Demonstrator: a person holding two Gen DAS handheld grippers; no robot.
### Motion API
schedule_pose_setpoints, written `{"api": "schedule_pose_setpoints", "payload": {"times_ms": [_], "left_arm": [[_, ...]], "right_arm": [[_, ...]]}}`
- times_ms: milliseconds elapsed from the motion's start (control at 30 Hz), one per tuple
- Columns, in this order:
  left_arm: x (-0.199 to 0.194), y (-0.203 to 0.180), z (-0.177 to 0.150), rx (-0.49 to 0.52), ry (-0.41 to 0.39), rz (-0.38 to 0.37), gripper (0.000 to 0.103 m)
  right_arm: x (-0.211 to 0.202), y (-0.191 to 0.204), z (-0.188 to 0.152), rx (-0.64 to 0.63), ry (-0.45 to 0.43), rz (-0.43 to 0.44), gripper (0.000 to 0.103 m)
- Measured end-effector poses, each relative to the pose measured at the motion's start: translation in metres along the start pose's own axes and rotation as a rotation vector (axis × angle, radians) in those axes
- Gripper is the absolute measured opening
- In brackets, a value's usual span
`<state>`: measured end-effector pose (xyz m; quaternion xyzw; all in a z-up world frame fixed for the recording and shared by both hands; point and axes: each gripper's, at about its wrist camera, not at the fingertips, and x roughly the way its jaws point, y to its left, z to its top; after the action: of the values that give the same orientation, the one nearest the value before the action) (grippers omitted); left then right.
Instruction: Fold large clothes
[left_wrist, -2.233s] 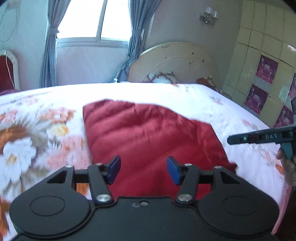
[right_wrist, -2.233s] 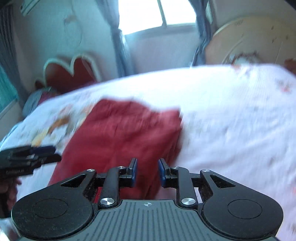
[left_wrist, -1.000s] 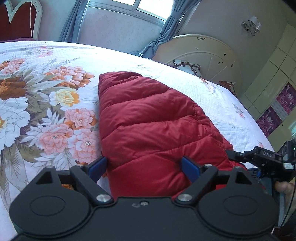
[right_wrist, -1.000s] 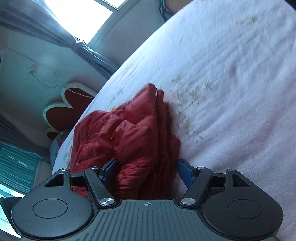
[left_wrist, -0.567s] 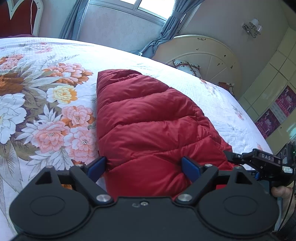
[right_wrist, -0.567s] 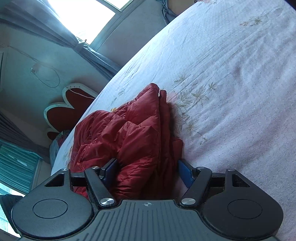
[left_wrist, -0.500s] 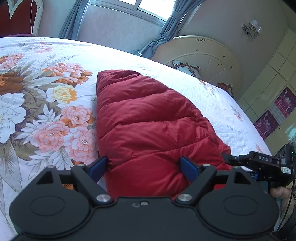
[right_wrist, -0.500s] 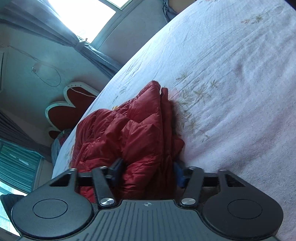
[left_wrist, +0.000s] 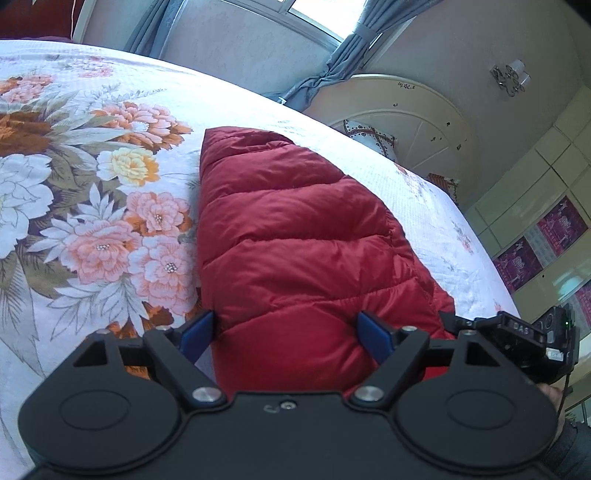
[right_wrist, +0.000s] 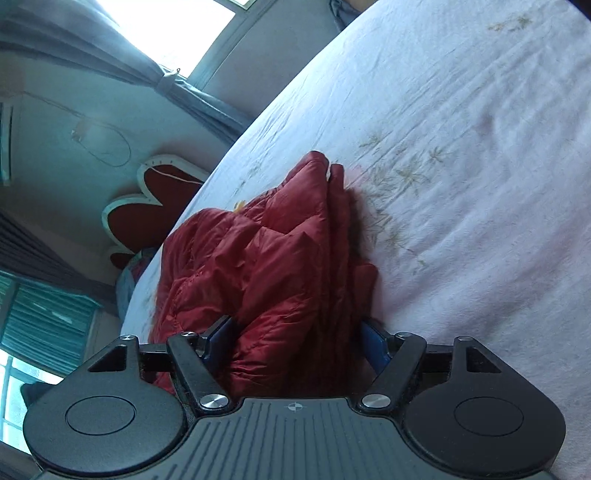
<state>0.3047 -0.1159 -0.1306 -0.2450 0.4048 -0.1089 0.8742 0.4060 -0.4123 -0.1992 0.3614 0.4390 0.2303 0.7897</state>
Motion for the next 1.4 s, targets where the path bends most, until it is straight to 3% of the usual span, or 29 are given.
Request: {"api": "schedule_pose_setpoints", "payload": {"times_ms": [100, 233, 300, 367, 433, 533, 600, 667, 767, 867, 967, 1033, 1100, 1167, 1267, 1400], "left_arm": [[-0.001, -0.003, 0.000, 0.015, -0.002, 0.011, 0.081], [-0.005, -0.003, 0.002, 0.019, -0.008, 0.024, 0.075], [-0.016, -0.007, 0.008, 0.045, -0.061, 0.061, 0.072], [-0.027, -0.012, 0.016, 0.085, -0.131, 0.090, 0.071], [-0.023, -0.020, 0.028, 0.151, -0.148, 0.096, 0.071], [0.006, -0.035, 0.050, 0.214, -0.107, 0.069, 0.071], [0.033, -0.043, 0.063, 0.225, -0.059, 0.074, 0.071], [0.061, -0.044, 0.072, 0.216, -0.014, 0.105, 0.072], [0.090, -0.044, 0.076, 0.227, 0.055, 0.180, 0.076], [0.097, -0.034, 0.074, 0.194, 0.065, 0.173, 0.076], [0.088, -0.038, 0.073, 0.238, 0.064, 0.182, 0.075], [0.063, -0.050, 0.069, 0.275, 0.030, 0.167, 0.073], [0.032, -0.059, 0.055, 0.289, -0.024, 0.098, 0.073], [0.018, -0.065, 0.036, 0.313, -0.012, 0.075, 0.073], [0.039, -0.063, 0.011, 0.335, 0.030, 0.126, 0.075], [0.043, -0.062, 0.011, 0.325, 0.049, 0.142, 0.075]], "right_arm": [[0.001, 0.005, 0.001, -0.017, -0.009, -0.025, 0.053], [-0.008, 0.012, 0.001, -0.060, -0.023, -0.067, 0.053], [-0.029, 0.022, 0.005, -0.095, -0.143, -0.152, 0.054], [-0.046, 0.040, 0.011, -0.197, -0.229, -0.168, 0.054], [-0.038, 0.066, 0.017, -0.345, -0.198, -0.156, 0.053], [0.000, 0.105, 0.017, -0.555, -0.108, -0.161, 0.053], [0.037, 0.114, 0.016, -0.624, -0.040, -0.239, 0.053], [0.070, 0.104, 0.018, -0.606, 0.026, -0.334, 0.053], [0.087, 0.078, 0.020, -0.523, 0.048, -0.335, 0.053], [0.085, 0.069, 0.021, -0.491, 0.029, -0.323, 0.053], [0.081, 0.077, 0.023, -0.500, 0.045, -0.337, 0.053], [0.058, 0.088, 0.022, -0.508, -0.004, -0.350, 0.053], [0.021, 0.099, 0.015, -0.520, -0.060, -0.276, 0.053], [0.005, 0.099, 0.002, -0.523, -0.038, -0.244, 0.053], [0.029, 0.085, -0.020, -0.562, 0.052, -0.312, 0.053], [0.036, 0.080, -0.021, -0.544, 0.045, -0.332, 0.053]]}}
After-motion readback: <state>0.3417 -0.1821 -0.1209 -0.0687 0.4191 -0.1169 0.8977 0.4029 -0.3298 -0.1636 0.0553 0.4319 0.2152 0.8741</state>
